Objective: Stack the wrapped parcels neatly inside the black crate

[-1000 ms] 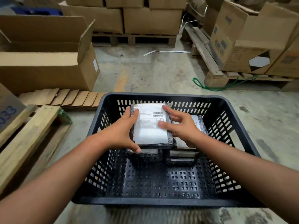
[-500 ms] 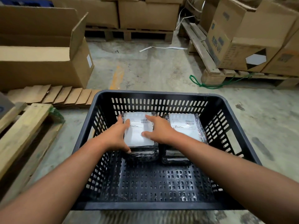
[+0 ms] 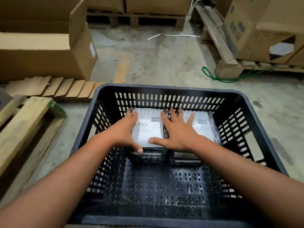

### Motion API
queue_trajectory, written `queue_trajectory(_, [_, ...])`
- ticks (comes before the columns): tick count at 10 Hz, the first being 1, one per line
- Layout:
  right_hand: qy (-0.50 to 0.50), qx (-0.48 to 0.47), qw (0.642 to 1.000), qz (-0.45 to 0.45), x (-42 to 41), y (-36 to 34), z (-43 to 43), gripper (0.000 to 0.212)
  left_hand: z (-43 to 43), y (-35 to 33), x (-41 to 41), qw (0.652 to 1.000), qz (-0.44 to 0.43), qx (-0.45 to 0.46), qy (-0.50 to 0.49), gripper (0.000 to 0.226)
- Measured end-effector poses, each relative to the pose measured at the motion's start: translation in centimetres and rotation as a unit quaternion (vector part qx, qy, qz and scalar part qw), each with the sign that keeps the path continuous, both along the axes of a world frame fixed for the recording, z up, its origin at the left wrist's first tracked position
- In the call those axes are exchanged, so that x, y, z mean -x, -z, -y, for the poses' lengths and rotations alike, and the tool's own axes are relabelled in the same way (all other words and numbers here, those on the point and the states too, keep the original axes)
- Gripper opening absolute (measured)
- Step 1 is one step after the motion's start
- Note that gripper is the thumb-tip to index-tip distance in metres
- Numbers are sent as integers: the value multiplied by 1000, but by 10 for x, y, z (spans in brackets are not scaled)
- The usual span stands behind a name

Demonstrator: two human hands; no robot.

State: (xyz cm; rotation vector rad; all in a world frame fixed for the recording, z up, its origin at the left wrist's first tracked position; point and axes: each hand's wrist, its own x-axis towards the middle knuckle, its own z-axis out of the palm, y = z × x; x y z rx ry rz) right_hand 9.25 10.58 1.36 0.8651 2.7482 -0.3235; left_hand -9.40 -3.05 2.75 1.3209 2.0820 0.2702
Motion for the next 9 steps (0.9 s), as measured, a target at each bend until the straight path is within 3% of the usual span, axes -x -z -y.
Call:
queue_trajectory(3, [15,8,999,-32,0,30,-8,136,-8,11,13,1000,14,-4,11,156])
queue_trajectory(8, [21,35,999,-16,4,18,-4,133,-11,10,17,999,47,13,7,160])
queue_trajectory(9, [33,97,993,-56,-1,8,-6,125,-7,4,10,998,66,3,1,157])
